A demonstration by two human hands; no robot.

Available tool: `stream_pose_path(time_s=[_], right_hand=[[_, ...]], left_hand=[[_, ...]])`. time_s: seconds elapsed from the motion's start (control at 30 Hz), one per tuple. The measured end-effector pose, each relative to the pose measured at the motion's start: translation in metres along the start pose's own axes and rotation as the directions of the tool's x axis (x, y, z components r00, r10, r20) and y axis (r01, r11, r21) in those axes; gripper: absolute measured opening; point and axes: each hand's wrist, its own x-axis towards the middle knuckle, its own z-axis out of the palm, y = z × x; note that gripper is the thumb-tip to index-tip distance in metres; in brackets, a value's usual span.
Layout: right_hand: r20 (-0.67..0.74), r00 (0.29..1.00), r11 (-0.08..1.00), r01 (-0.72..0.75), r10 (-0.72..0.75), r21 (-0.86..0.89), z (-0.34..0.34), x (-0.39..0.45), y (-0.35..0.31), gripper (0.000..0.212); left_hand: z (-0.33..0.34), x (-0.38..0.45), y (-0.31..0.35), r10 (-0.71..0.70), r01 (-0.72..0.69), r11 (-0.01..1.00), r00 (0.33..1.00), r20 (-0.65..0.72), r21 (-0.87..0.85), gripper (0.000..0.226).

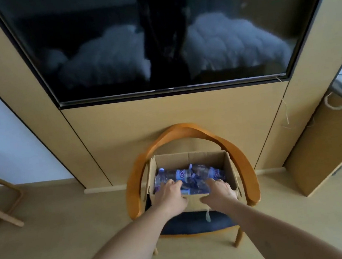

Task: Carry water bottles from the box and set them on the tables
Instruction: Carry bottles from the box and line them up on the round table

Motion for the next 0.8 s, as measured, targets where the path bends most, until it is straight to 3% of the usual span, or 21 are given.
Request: stream_pose_path(time_s=[0.23, 0.43, 0.8], right_hand=[[0.106, 0.994, 1.000, -0.012, 0.011, 0.005, 0.003, 0.089, 0.003, 0.064], [0.176, 0.977, 0.993, -0.115, 0.120, -0.035, 0.025, 0.155, 0.016, 0.067], [0.300, 0.909, 0.957, -0.280, 0.290, -0.076, 0.053, 0.238, 0.036, 0.066]], left_hand=[[0.008, 0.084, -0.022, -0.089, 0.091, 0.995, 0.995, 0.055, -0.035, 0.061], [0.042, 0.158, -0.049, -0.127, 0.142, 0.988, 0.975, 0.180, -0.069, 0.061], [0.101, 0.226, -0.074, -0.185, 0.179, 0.982, 0.899, 0.397, 0.052, 0.062]])
